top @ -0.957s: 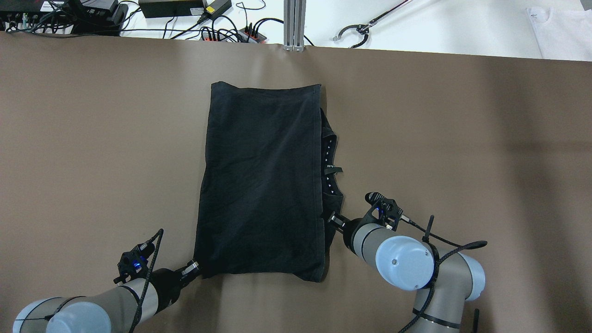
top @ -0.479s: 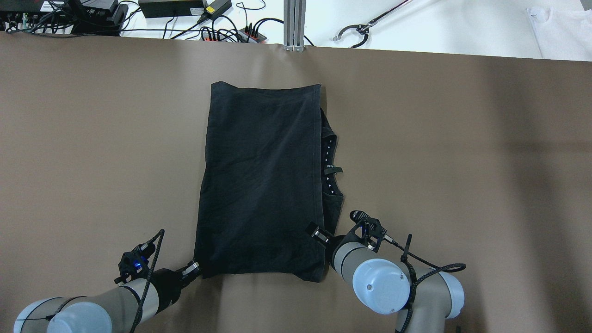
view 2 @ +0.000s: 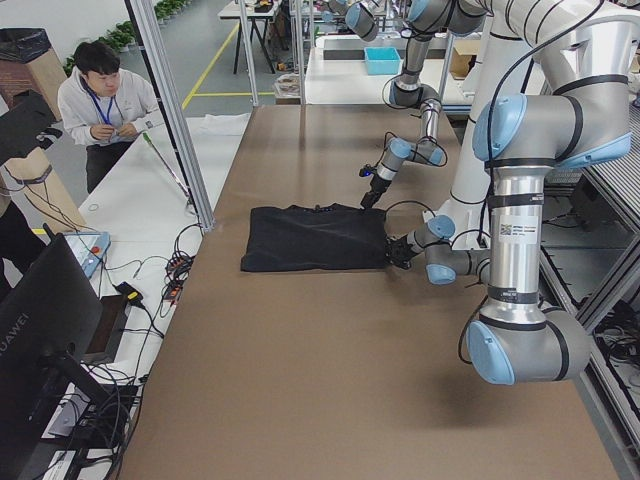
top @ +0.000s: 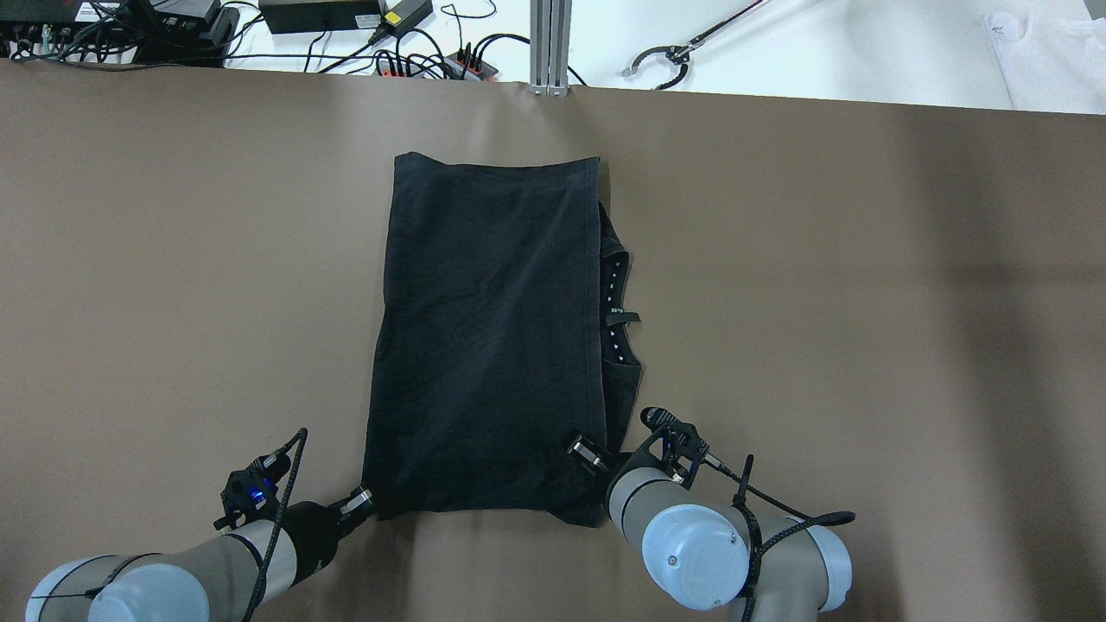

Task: Fold clothes
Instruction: 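Lift the near edge with both grippers and fold it toward the far edge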

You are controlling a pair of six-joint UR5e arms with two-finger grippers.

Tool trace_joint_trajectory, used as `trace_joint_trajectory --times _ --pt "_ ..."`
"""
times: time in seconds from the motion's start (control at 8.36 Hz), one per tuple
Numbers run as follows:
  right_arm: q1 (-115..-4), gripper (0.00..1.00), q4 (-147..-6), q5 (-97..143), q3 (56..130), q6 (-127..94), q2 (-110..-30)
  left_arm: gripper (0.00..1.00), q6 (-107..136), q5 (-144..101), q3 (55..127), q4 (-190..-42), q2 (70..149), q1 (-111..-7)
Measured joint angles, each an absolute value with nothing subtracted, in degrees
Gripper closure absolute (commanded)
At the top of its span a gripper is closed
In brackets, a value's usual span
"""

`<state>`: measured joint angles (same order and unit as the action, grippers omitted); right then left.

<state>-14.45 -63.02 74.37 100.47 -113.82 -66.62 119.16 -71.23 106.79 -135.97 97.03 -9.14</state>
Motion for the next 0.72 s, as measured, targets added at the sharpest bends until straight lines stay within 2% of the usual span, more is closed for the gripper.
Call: trace_joint_trajectory --times 0.12,0.24,0.48,0.72 --pt "-14.2 0.77 -63.0 74.1 100.5 -114.4 -66.3 1.00 119.1 -71.3 106.8 -136.0 97.0 -9.1" --pt "-14.1 0.77 -63.0 73.8 100.5 -114.8 -66.2 1.00 119.1 -71.3 106.8 -136.0 97.0 -9.1" --pt "-13.7 1.00 -63.0 72.5 100.6 -115.0 -66.5 1.00 118.9 -71.3 106.8 -136.0 97.1 -9.1" --pt "-13.6 1.00 -63.0 71.7 101.0 -114.7 -66.9 1.00 118.8 -71.3 107.0 -136.0 97.0 -9.2"
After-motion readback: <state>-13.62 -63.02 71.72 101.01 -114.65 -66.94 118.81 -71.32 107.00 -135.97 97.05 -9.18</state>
